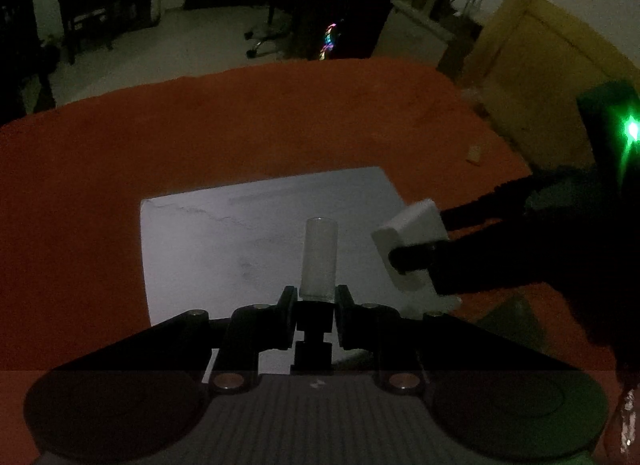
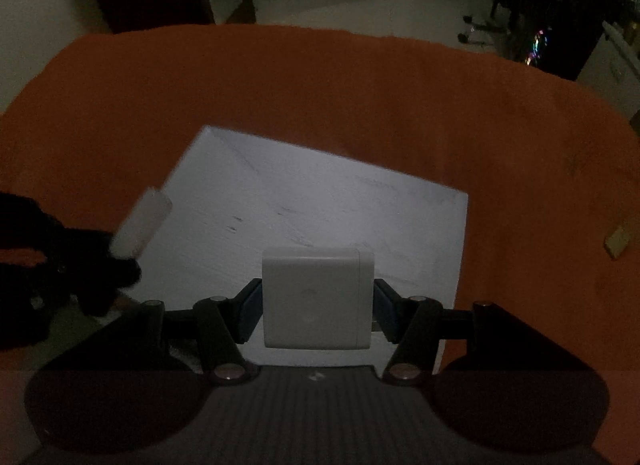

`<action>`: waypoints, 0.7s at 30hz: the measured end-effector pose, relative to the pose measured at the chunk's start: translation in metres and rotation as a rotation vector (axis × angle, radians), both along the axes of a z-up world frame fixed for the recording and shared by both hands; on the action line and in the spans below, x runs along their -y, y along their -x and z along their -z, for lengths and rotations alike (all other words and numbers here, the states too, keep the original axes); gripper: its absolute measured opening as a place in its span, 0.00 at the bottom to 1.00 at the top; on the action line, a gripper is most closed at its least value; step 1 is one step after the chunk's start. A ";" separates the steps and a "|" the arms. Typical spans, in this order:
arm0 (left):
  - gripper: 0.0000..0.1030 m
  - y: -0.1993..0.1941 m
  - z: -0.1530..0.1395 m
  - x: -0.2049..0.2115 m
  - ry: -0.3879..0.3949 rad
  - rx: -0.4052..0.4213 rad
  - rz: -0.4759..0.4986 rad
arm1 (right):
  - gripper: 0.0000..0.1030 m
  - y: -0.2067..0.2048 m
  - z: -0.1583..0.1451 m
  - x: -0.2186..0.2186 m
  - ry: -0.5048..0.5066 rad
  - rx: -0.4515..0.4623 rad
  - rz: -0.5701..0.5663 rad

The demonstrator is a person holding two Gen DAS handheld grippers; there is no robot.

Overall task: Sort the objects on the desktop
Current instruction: 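Carry the tube with the left tool while the right tool carries the charger over the box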

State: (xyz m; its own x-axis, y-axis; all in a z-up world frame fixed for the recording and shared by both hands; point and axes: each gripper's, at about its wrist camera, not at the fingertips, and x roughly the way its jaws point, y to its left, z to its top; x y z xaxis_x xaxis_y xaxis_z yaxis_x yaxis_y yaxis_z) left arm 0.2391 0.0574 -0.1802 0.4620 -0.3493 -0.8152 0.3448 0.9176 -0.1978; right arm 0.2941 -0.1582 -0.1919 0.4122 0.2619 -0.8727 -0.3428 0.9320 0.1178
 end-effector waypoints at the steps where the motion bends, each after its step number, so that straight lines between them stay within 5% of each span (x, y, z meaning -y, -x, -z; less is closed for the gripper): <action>1: 0.16 0.005 -0.003 -0.002 0.006 0.002 0.000 | 0.58 0.004 -0.006 0.001 -0.011 0.006 0.001; 10: 0.16 0.061 -0.015 -0.009 0.027 0.005 0.054 | 0.58 0.055 -0.052 0.014 -0.086 0.005 -0.042; 21: 0.16 0.113 0.007 -0.002 0.014 -0.082 0.097 | 0.58 0.123 -0.045 0.018 -0.078 -0.093 -0.128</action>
